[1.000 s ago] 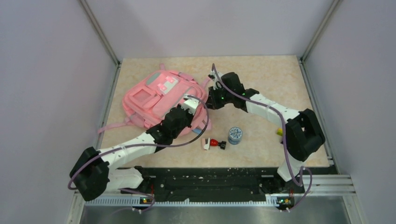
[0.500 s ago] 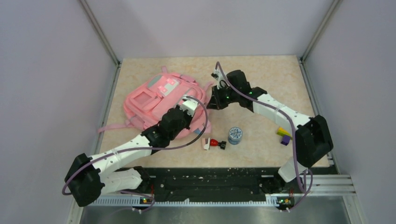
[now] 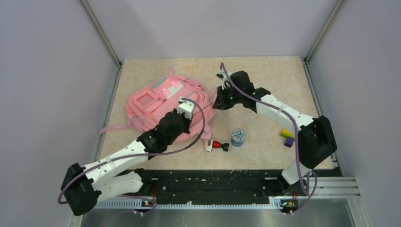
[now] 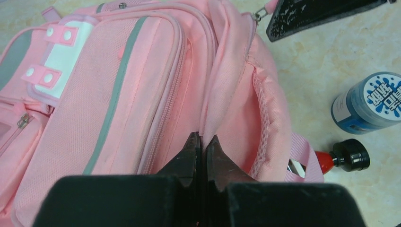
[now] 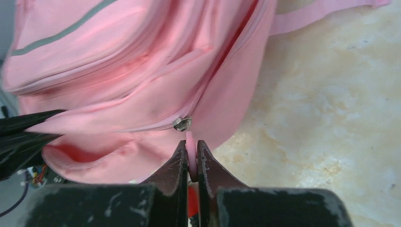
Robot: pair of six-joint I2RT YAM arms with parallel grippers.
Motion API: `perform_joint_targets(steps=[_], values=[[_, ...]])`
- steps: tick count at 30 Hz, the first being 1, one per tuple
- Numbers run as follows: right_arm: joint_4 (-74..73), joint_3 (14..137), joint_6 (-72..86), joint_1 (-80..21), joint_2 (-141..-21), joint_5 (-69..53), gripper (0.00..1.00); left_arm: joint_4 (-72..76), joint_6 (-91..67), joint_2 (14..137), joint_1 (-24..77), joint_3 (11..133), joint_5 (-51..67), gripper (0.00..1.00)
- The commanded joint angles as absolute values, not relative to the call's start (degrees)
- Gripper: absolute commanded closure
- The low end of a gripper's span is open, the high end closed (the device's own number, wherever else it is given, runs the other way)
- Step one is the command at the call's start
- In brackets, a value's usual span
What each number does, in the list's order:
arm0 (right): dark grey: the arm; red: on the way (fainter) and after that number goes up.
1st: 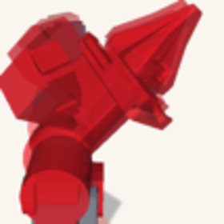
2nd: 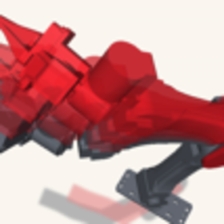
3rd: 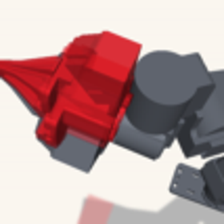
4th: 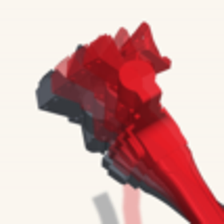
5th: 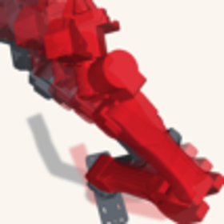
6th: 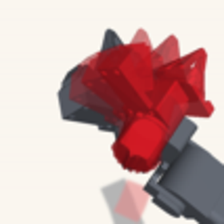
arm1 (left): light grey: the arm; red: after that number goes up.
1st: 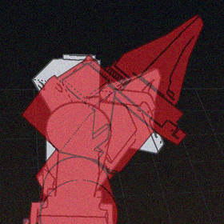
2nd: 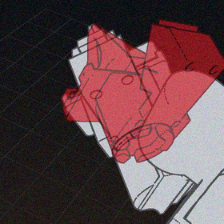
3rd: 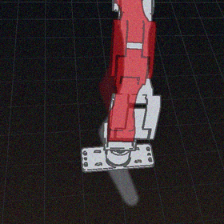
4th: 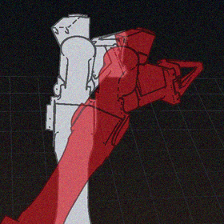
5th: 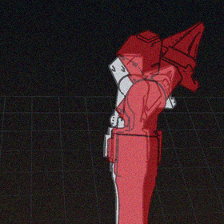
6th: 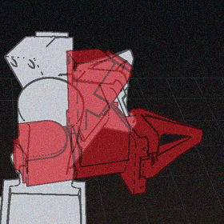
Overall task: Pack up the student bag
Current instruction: Zip the student bag at the center of the board.
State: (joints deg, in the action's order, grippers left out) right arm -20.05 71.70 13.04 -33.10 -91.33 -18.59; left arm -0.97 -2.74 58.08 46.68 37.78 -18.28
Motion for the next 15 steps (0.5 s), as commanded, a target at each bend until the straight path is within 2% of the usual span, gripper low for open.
perform_joint_targets(steps=[1,10,15], values=[[-20.04,75.26,10.85,-25.94,-94.42,-1.31,1.00,-8.09,-4.59,51.37,44.98,36.30,-30.12,1.00],[-18.27,79.87,8.38,-25.08,-101.80,-3.86,1.00,-8.30,-6.80,43.27,44.96,35.37,-25.30,1.00],[-17.39,83.36,6.61,-24.96,-106.89,-4.80,1.00,-13.54,-8.16,39.98,44.82,39.14,-23.05,1.00]])
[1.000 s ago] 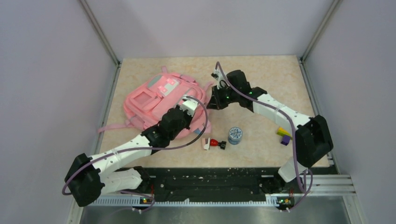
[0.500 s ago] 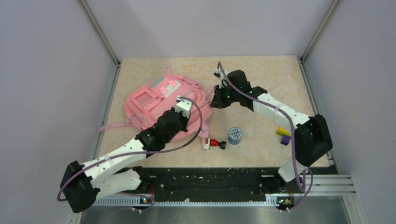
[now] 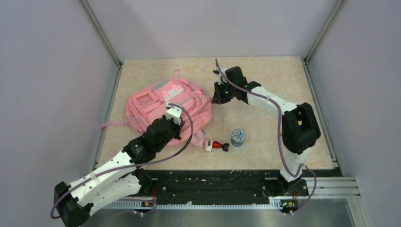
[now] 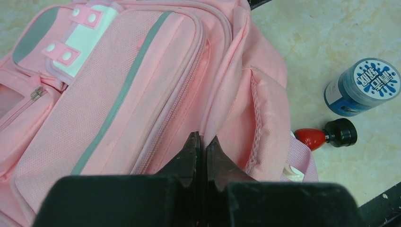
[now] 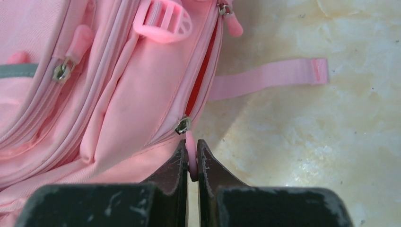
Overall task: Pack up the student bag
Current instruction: Zip the student bag at the center of the board.
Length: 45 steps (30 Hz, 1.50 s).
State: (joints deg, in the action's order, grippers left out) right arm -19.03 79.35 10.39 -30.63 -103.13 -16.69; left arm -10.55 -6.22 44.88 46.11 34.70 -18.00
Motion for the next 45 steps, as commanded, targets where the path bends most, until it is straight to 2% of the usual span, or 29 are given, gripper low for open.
perform_joint_targets(steps=[1,8,10,12,14,19,24,28,33,37,41,45], values=[[-17.03,83.85,6.44,-24.98,-107.76,-4.90,1.00,-14.94,-8.44,39.56,44.78,40.18,-22.84,1.00],[-17.17,86.77,6.57,-24.96,-110.76,-7.46,1.00,-23.36,-11.30,39.16,44.56,44.99,-20.59,0.98],[-16.42,85.24,7.48,-24.96,-109.46,-9.63,1.00,-25.16,-11.35,39.43,44.56,45.77,-18.46,0.86],[-14.42,82.63,9.21,-24.99,-107.63,-12.39,1.00,-25.25,-11.30,40.13,44.48,45.89,-15.67,0.62],[-12.34,79.99,10.93,-25.17,-106.11,-15.02,1.00,-23.27,-11.46,41.46,44.56,45.56,-13.35,0.45],[-9.77,76.32,12.64,-26.54,-105.08,-16.64,1.00,-10.09,-14.34,48.21,44.56,43.88,-5.94,0.28],[-9.38,75.01,13.30,-27.22,-105.34,-16.96,1.00,5.37,-17.14,61.26,44.56,43.53,-1.33,0.24],[-9.27,74.19,13.52,-27.25,-104.27,-16.46,1.00,9.38,-17.98,71.14,44.73,46.82,-4.49,0.23],[-9.79,73.94,13.19,-27.25,-103.29,-15.32,1.00,14.41,-17.64,79.53,46.00,49.35,-5.16,0.13],[-9.74,73.93,13.33,-27.25,-103.21,-15.29,1.00,14.64,-14.99,85.01,48.07,51.70,-7.49,0.11],[-9.74,73.90,13.43,-27.25,-103.10,-15.38,1.00,11.20,-10.28,89.17,51.08,53.81,-15.96,0.11],[-9.65,73.92,13.47,-27.25,-103.14,-15.39,1.00,7.84,-6.74,92.87,53.16,55.69,-23.40,0.21]])
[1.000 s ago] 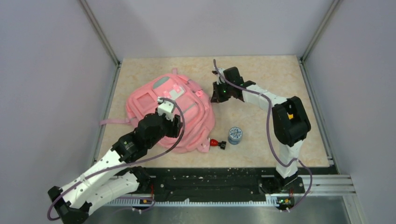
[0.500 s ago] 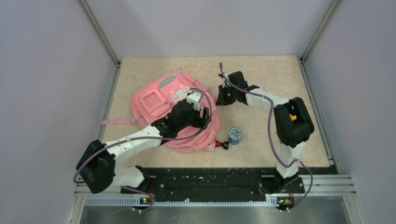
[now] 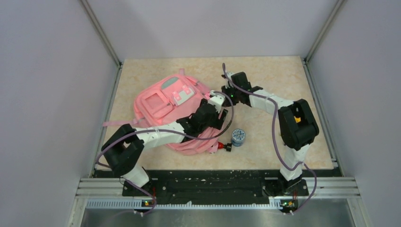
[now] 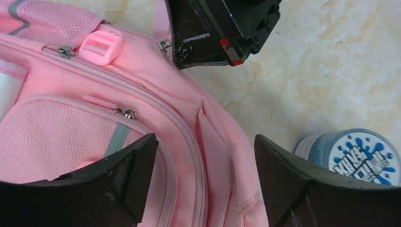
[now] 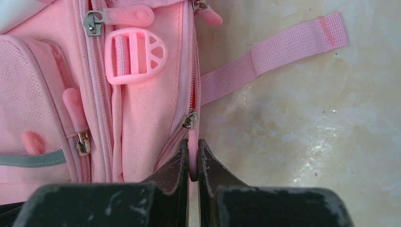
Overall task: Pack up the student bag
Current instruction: Zip the student bag at the center of the board.
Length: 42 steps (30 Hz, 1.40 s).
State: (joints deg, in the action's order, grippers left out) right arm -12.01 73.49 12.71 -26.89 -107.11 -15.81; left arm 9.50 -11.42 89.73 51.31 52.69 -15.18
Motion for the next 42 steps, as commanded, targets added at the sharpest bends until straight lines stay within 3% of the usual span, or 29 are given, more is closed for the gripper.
perform_joint_targets(steps=[1,5,10,17,28,42], values=[[-9.57,73.92,13.52,-27.25,-103.18,-15.38,1.00,6.91,-6.57,93.75,53.48,56.37,-24.45,0.22],[-9.58,73.80,13.64,-27.25,-103.05,-15.31,1.00,5.91,-3.07,98.17,56.34,58.31,-33.83,0.26],[-10.30,73.95,13.30,-27.25,-101.91,-14.10,1.00,6.22,-0.45,101.40,59.52,58.64,-51.63,0.63],[-12.73,74.69,11.98,-27.25,-98.50,-12.73,1.00,2.03,-0.44,88.93,59.59,55.65,-50.51,1.00],[-18.24,76.37,11.04,-26.69,-93.23,-12.95,1.00,-20.95,4.98,61.41,59.01,65.32,-36.62,1.00],[-18.01,76.37,12.67,-25.85,-98.87,-17.46,1.00,-33.84,12.39,52.30,57.13,82.26,-35.36,1.00]])
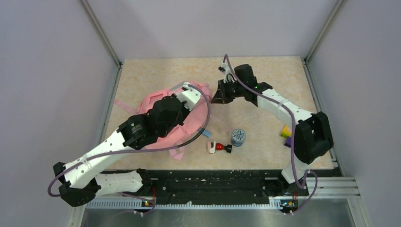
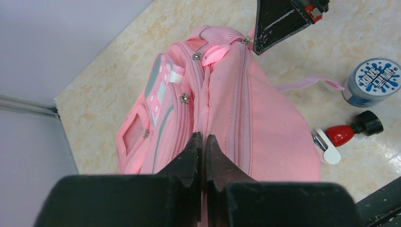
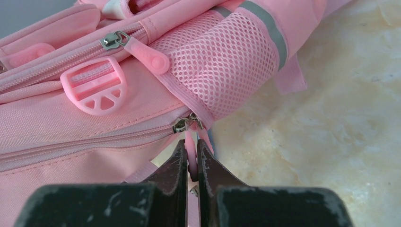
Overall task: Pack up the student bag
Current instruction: Zip the student bag at the center of the board.
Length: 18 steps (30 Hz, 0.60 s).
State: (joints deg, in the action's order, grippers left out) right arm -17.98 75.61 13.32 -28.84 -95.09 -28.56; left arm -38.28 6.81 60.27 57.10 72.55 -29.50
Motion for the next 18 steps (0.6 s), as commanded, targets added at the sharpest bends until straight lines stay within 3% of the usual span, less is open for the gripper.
perform_joint_targets(steps=[1,7,8,13,15,18], values=[[-17.82,76.23,12.87,-25.84,-98.97,-17.67,1.00,-34.06,12.83,51.93,57.11,82.51,-35.12,1.00],[-16.18,75.12,13.59,-25.84,-97.02,-19.25,1.00,-30.74,10.10,49.95,57.04,75.54,-31.96,1.00],[-16.33,75.20,13.66,-25.84,-96.58,-19.25,0.95,-29.85,9.49,50.09,56.95,73.61,-32.02,1.00],[-16.64,72.73,13.15,-25.84,-93.07,-17.75,0.42,-26.06,4.74,51.07,55.00,63.96,-33.56,1.00],[-16.46,70.43,12.53,-25.84,-90.80,-15.98,0.32,-26.67,2.42,51.51,52.96,61.74,-30.98,1.00],[-15.86,66.60,12.02,-25.84,-87.41,-12.61,0.25,-31.30,-2.42,52.25,49.29,60.17,-26.66,1.00]])
